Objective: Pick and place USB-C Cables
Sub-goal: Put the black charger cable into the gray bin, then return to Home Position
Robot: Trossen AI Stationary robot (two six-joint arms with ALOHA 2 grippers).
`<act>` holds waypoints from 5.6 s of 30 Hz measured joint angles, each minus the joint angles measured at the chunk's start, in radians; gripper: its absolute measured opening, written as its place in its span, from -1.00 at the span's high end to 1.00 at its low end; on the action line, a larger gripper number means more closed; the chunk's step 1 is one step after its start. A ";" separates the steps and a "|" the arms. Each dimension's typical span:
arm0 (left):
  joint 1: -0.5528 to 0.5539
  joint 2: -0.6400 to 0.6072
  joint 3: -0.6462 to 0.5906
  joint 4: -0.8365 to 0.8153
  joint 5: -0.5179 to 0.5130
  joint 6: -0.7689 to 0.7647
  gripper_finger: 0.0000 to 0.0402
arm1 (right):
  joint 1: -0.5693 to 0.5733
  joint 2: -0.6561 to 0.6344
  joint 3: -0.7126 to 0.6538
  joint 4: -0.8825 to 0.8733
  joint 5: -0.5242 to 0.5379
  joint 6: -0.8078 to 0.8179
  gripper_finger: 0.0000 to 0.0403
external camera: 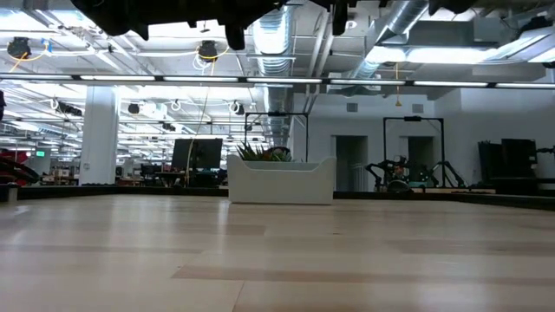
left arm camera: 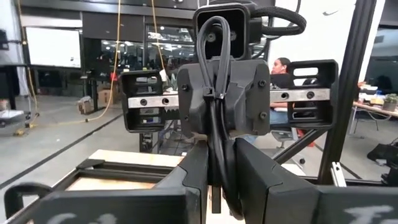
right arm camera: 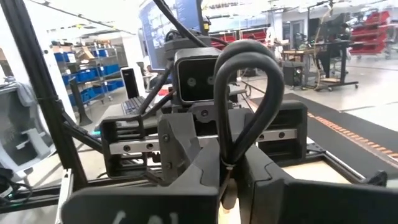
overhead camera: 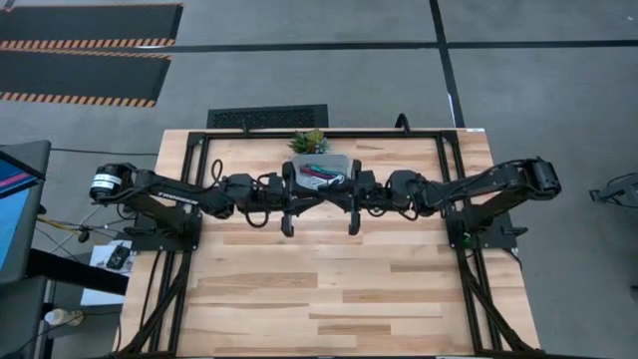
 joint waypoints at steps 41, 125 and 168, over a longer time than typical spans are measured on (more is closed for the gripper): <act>-0.269 -0.431 0.000 -0.853 -0.264 -0.140 0.16 | -0.229 0.075 0.383 -0.903 0.140 0.012 0.91; -0.314 -0.432 0.000 -0.953 -0.287 -0.219 0.16 | -0.373 0.772 0.992 -1.617 0.007 -0.376 -0.30; -0.388 -1.392 -0.449 -1.069 -0.407 -0.227 0.16 | -0.152 -0.742 -0.461 -0.424 -0.009 0.107 -0.32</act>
